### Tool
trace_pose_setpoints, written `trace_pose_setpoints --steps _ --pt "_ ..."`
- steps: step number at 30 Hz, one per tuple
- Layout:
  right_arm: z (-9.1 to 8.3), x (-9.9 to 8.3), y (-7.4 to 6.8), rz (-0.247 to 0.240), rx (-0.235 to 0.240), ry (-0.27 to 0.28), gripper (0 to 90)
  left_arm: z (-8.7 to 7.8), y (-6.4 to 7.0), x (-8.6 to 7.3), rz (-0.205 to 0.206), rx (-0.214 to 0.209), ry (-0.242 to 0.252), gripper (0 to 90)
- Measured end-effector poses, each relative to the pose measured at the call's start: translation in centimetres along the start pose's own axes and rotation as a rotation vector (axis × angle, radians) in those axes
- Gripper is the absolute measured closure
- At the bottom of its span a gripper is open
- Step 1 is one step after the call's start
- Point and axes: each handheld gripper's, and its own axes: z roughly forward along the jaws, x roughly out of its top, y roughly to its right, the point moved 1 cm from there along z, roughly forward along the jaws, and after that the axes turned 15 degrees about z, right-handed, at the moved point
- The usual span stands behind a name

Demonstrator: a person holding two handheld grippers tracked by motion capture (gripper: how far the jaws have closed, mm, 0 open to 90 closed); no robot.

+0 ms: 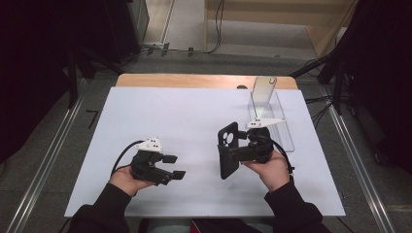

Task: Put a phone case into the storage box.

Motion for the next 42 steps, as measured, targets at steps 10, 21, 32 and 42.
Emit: trace_pose_setpoints --steps 10,21,32,42 --pt "-1.3 1.1 -0.1 -0.018 -0.009 0.007 12.1 -1.1 0.4 -1.2 -0.040 0.038 -0.001 30.5" --pt "-3.5 3.1 1.1 -0.003 -0.049 0.050 12.1 -2.3 0.3 -2.3 -0.100 0.087 0.017 30.5" --pt "-5.7 5.1 2.9 0.032 -0.114 0.104 12.1 -3.0 0.6 -3.0 -0.120 0.098 0.034 30.5" --pt "-7.1 6.3 4.8 0.072 -0.181 0.153 12.1 -3.3 0.7 -3.5 -0.144 0.105 0.031 30.5"
